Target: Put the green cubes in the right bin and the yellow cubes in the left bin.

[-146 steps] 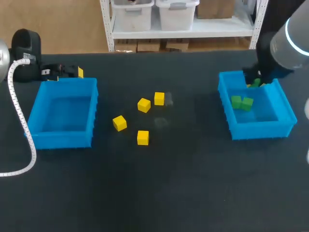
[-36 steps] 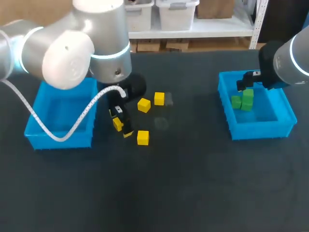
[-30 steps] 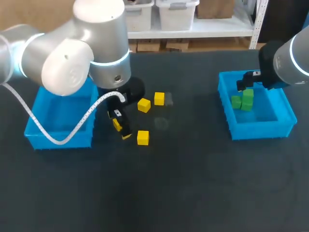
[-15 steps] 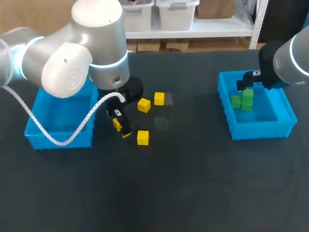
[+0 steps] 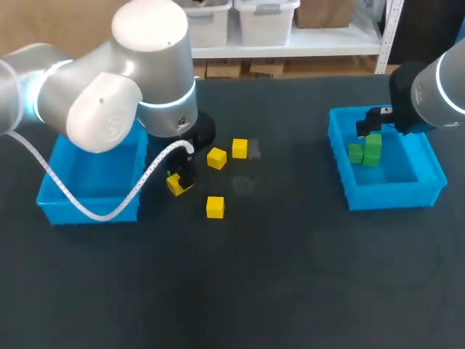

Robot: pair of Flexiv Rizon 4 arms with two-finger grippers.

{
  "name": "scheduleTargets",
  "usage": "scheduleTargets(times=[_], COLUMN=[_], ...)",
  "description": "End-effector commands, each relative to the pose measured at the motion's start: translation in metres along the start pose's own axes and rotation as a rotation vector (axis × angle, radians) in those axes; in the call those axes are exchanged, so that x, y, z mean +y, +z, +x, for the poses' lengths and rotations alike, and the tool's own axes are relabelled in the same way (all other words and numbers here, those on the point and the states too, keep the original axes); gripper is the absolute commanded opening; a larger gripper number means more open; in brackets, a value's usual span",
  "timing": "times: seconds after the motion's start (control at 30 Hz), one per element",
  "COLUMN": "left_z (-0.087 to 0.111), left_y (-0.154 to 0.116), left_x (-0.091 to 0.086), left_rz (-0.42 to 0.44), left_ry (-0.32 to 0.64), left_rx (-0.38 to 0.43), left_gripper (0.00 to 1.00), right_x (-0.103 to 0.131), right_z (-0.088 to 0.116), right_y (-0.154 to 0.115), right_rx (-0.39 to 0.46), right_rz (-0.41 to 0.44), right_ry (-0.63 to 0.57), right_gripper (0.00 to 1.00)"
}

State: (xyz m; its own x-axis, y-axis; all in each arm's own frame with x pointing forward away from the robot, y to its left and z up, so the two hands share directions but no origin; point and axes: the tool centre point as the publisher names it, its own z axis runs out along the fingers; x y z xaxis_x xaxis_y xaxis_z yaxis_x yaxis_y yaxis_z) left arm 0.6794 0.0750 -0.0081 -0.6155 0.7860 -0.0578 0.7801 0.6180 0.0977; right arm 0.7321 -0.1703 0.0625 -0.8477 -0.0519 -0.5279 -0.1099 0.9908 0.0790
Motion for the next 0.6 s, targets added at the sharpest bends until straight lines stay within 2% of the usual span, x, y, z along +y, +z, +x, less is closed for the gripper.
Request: scheduleTargets(times=[0.03,0.23,0.37,0.5,0.6], left_z=[0.001,-0.015,-0.022,-0.016,-0.004], left_y=[-0.011,-0.050,-0.083,-0.105,-0.115], left_x=[0.004,0.024,0.046,0.076,0.100], left_rz=[0.017,0.030,0.015,-0.009,-0.039], left_ry=[-0.035,-0.088,-0.157,-0.231,-0.289], left_rx=[-0.031,-0.156,-0.233,-0.288,-0.305], left_gripper=[0.00,0.00,0.00,0.00,0.00], right_x=[0.000,0.000,0.000,0.000,0.000], right_z=[0.001,0.001,0.001,0.001,0.001], right_y=[0.000,0.000,0.000,0.000,0.000], right_rx=[-0.006,-0.006,-0.006,-0.006,-0.006], right_rz=[0.002,0.002,0.002,0.002,0.002], right_ry=[0.000,0.000,0.000,0.000,0.000], right_gripper=[1.00,1.00,1.00,1.00,1.00])
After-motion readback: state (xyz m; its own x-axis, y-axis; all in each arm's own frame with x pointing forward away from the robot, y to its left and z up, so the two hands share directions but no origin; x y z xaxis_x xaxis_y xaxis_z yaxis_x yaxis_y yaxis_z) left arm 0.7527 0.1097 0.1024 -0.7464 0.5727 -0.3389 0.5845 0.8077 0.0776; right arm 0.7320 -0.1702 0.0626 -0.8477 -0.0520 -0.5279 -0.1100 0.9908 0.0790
